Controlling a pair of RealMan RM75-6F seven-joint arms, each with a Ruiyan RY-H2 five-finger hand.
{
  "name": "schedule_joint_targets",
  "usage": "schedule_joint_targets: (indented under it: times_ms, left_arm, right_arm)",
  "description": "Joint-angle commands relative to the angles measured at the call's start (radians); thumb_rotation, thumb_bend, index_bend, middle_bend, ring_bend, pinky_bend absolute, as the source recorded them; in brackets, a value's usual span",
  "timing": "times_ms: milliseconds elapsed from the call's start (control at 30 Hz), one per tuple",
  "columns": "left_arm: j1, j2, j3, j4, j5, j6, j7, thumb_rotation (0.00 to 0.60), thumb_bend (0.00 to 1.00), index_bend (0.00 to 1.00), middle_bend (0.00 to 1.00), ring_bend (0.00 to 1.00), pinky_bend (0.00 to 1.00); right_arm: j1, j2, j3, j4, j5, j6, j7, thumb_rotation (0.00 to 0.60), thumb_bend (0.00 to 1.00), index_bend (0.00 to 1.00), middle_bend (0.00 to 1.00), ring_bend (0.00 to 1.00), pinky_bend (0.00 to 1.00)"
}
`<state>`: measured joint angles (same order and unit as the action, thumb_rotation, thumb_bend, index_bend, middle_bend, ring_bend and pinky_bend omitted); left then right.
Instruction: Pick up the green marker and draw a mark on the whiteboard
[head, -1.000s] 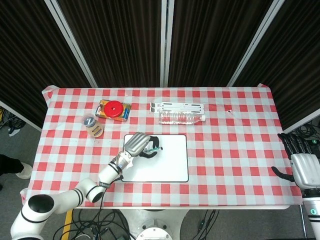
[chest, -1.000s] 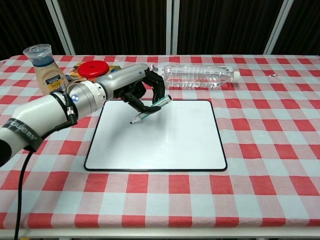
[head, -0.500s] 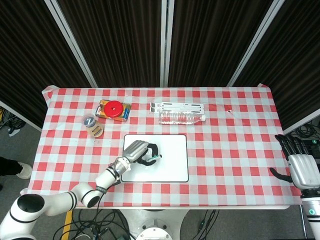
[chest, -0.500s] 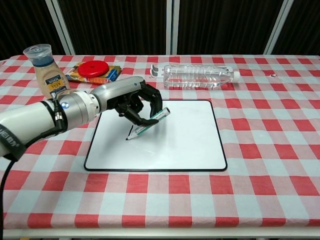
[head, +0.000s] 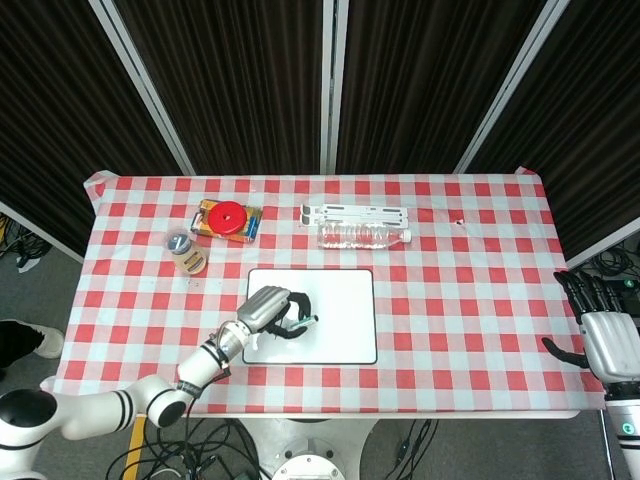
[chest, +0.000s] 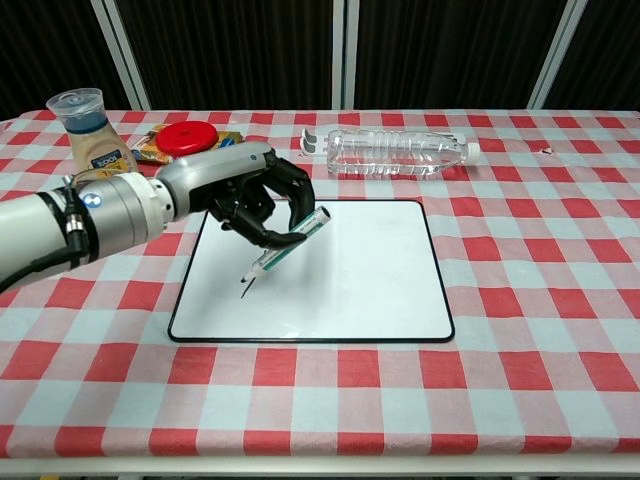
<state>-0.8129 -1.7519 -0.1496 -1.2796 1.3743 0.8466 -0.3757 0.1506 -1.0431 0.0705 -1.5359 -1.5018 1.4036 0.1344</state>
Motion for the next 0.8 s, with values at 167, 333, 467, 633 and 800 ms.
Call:
schedule_joint_targets:
  times_ms: [167, 333, 467, 633, 800]
  left_arm:
    - [-0.041, -0.103, -0.030, 0.136, -0.025, -0.015, 0.050, 0.600, 0.43, 0.56, 0.56, 0.82, 0.85]
    - [-0.047, -0.127, -0.034, 0.186, -0.026, -0.015, 0.055, 0.600, 0.43, 0.56, 0.56, 0.82, 0.85]
    - [-0.049, -0.134, -0.036, 0.203, -0.029, -0.018, 0.050, 0.600, 0.43, 0.56, 0.56, 0.82, 0.85]
    - [-0.051, -0.151, -0.036, 0.211, -0.036, -0.028, 0.048, 0.600, 0.43, 0.56, 0.56, 0.82, 0.85]
    - [-0.060, -0.188, -0.043, 0.223, -0.041, -0.033, 0.046, 0.600, 0.43, 0.56, 0.56, 0.82, 0.85]
  right_arm:
    - [0.004, 0.004, 0.000, -0.005, 0.003, -0.010, -0.006, 0.600, 0.09, 0.00, 0.09, 0.00, 0.00]
    - [0.006, 0.001, 0.001, -0.001, 0.010, -0.017, -0.004, 0.600, 0.09, 0.00, 0.09, 0.00, 0.00]
    - [0.008, 0.000, 0.001, 0.001, 0.013, -0.023, -0.003, 0.600, 0.09, 0.00, 0.09, 0.00, 0.00]
    - [0.009, 0.001, 0.001, 0.003, 0.015, -0.025, -0.004, 0.600, 0.09, 0.00, 0.09, 0.00, 0.00]
    - [0.002, 0.006, 0.000, 0.004, 0.017, -0.019, -0.001, 0.600, 0.09, 0.00, 0.09, 0.00, 0.00]
